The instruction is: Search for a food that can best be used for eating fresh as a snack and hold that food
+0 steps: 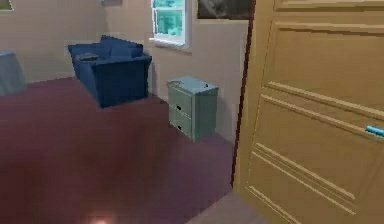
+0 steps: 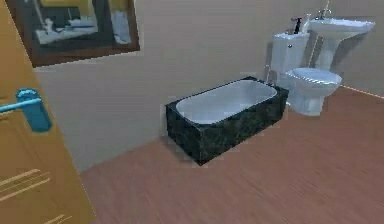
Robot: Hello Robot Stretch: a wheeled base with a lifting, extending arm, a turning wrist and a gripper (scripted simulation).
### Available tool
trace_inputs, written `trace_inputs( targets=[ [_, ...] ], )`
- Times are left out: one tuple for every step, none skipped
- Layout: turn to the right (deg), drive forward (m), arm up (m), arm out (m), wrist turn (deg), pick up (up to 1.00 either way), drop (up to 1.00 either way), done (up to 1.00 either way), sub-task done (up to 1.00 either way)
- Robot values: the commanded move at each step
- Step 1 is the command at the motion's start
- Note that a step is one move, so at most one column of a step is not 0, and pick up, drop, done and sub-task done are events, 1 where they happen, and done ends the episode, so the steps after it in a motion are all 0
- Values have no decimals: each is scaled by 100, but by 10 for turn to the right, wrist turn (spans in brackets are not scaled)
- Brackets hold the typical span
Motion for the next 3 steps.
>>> trace_inputs(
  targets=[
    [-420,0,0,0,0,0,0,0,0],
    [0,100,0,0,0,0,0,0,0],
    [-90,0,0,0,0,0,0,0,0]
  ],
)
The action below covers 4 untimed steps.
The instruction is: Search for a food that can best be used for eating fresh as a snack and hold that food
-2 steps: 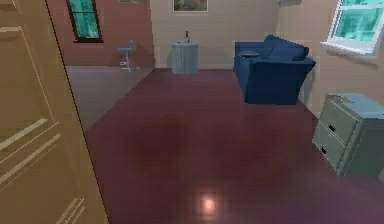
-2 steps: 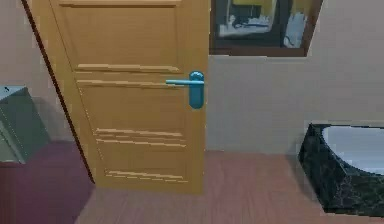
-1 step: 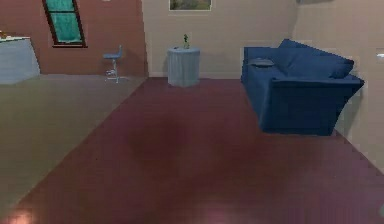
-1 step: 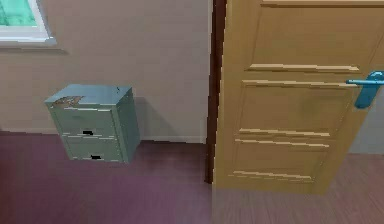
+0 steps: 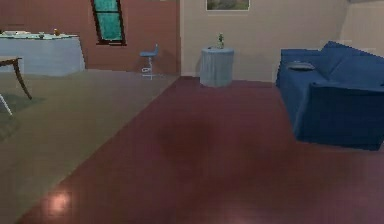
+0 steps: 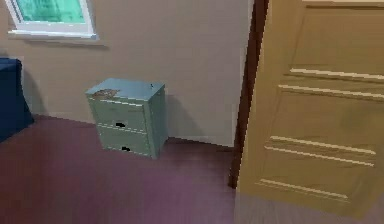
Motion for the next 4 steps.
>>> trace_inputs(
  targets=[
    [0,10,0,0,0,0,0,0,0],
    [-270,0,0,0,0,0,0,0,0],
    [0,50,0,0,0,0,0,0,0],
    [-60,0,0,0,0,0,0,0,0]
  ],
)
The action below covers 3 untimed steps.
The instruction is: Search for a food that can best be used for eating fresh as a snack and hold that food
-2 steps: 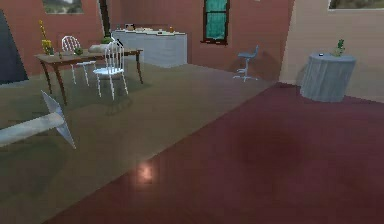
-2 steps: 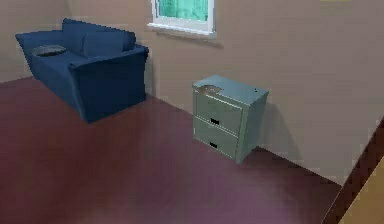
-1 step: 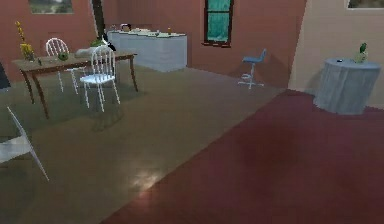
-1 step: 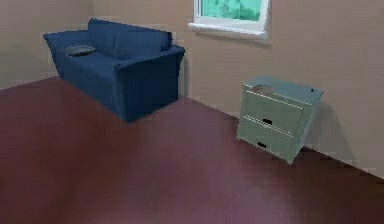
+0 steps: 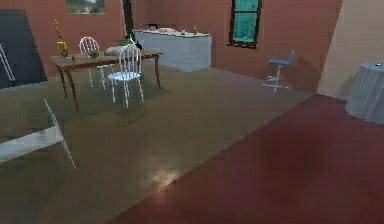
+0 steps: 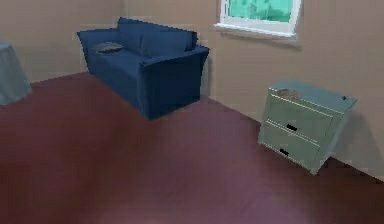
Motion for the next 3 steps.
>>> trace_inputs(
  targets=[
    [0,100,0,0,0,0,0,0,0],
    [0,100,0,0,0,0,0,0,0],
    [-30,0,0,0,0,0,0,0,0]
  ],
)
